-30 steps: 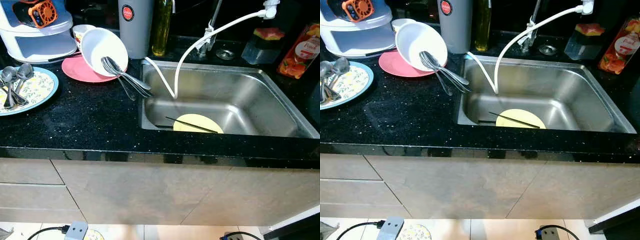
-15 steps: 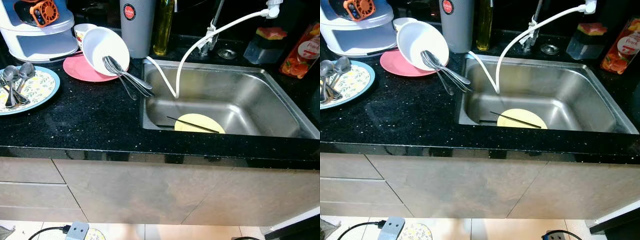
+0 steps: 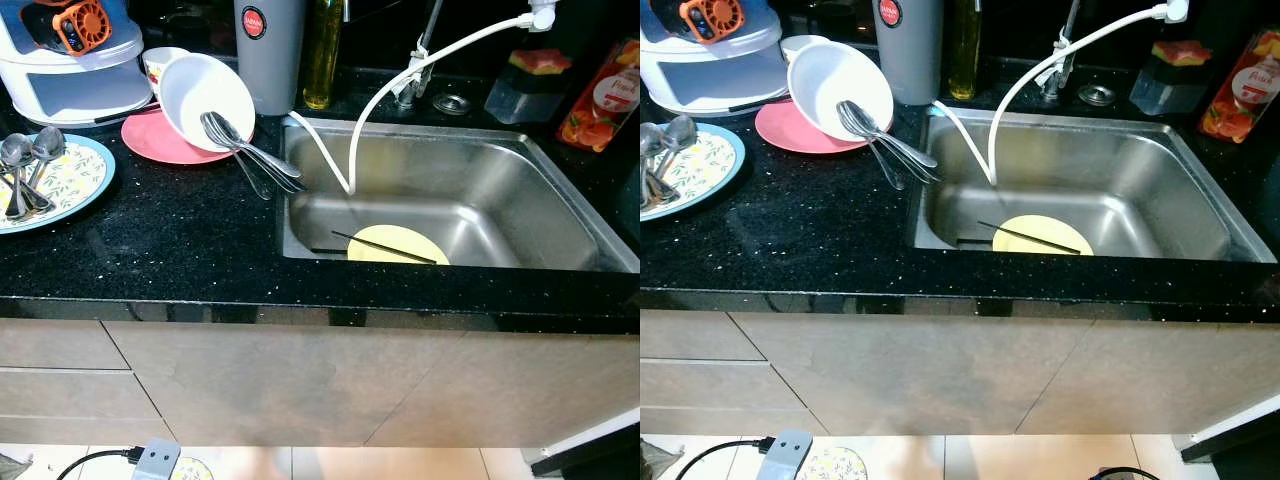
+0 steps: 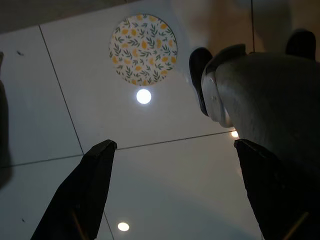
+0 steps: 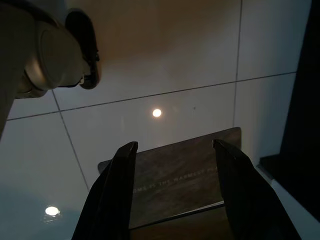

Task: Kitchen organization

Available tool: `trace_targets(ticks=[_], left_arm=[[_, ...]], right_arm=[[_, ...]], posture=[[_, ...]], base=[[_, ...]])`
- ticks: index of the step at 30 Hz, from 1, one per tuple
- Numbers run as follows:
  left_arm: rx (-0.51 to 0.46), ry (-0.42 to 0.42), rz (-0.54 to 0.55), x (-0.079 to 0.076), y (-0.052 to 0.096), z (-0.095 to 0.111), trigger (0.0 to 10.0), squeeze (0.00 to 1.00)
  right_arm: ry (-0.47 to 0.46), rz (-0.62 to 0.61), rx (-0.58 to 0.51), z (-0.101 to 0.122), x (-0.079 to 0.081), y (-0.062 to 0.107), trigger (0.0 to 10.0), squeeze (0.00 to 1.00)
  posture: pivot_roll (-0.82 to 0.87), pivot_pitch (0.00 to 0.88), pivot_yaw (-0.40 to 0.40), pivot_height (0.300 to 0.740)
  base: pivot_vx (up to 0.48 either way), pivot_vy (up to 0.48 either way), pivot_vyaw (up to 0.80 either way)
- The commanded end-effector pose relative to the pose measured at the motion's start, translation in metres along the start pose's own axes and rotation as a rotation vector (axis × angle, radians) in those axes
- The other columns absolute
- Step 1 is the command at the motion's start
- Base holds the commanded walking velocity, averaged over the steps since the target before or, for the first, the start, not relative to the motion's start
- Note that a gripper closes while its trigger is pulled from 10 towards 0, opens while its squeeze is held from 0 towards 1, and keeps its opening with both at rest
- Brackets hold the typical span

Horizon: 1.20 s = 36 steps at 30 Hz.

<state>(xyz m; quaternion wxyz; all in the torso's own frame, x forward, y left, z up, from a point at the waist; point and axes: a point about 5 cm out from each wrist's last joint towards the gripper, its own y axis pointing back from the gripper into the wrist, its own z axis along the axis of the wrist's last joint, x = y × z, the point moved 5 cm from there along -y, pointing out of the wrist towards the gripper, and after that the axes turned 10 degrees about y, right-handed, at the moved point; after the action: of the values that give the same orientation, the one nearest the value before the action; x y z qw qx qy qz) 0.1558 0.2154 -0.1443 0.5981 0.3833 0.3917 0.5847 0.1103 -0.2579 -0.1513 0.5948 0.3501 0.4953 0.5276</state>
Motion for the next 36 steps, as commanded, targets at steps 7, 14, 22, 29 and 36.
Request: trace_targets(ticks=[7,14,22,29,36], left_arm=[[0.011,-0.028,-0.046,-0.015,-0.003,0.001,10.0,0.00],[0.017,-0.025,-0.047,-0.016,-0.003,-0.002,10.0,0.00],[0.010,0.006,-0.030,-0.015,-0.003,-0.003,10.0,0.00],[0.007,0.019,-0.011,-0.010,-0.002,-0.004,10.0,0.00],[0.024,0.010,0.019,0.000,0.000,-0.011,10.0,0.00]], right_arm=[[-0.024,-0.003,0.014,-0.005,0.003,0.000,10.0,0.00],[-0.017,-0.002,0.007,-0.002,0.006,0.000,10.0,0.00],[0.020,0.025,-0.026,0.011,0.003,0.000,10.0,0.00],[0.026,0.032,-0.027,0.010,0.004,0.000,10.0,0.00],[0.026,0.044,-0.025,0.006,0.007,0.000,10.0,0.00]], posture=[[-0.06,0.081,-0.035,0.740],[-0.05,0.080,-0.044,0.740],[0.01,0.060,-0.068,0.740],[0.03,0.059,-0.070,0.740],[0.03,0.054,-0.064,0.740]], base=[[0.000,0.000,0.00],[0.000,0.000,0.00],[0.000,0.000,0.35],[0.000,0.000,0.80],[0.000,0.000,0.80]])
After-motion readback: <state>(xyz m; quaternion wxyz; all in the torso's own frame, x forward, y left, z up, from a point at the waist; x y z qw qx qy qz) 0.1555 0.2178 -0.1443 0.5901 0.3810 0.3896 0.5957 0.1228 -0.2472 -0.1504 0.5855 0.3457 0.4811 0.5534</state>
